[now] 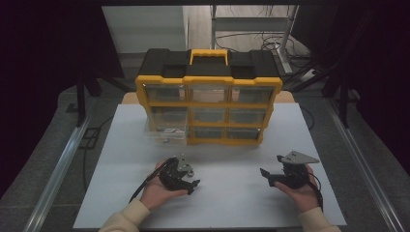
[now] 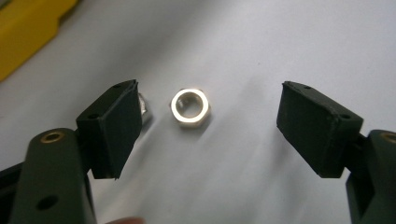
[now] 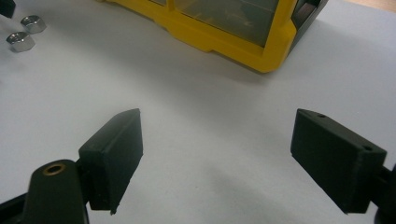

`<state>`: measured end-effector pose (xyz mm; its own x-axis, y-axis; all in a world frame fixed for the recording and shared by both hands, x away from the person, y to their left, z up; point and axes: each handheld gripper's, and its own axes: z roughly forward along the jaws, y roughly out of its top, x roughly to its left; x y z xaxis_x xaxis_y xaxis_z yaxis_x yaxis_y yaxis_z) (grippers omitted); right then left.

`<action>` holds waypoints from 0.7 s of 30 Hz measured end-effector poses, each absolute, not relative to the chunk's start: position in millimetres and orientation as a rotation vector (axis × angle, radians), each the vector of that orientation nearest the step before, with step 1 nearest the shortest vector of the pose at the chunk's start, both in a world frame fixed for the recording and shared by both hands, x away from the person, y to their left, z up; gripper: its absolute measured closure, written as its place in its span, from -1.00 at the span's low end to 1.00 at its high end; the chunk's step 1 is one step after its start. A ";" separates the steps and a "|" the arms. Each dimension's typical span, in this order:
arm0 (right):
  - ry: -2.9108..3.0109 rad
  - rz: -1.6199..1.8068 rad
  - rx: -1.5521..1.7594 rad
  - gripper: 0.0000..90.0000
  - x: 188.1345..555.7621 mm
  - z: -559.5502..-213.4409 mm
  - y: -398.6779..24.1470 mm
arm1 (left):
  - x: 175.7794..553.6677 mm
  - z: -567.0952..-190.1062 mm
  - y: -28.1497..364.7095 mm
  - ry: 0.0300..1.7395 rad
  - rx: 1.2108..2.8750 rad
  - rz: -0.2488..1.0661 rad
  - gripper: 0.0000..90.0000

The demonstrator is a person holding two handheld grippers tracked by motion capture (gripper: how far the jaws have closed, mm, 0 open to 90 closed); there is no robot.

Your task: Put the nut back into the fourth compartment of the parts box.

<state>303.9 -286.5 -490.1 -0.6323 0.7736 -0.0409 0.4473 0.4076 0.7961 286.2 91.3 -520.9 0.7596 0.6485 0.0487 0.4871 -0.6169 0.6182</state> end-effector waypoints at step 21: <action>2.273 1.094 1.044 -0.61 304.4 -491.0 -285.8 | 292.6 -526.0 87.6 0.866 2.379 0.290 -0.16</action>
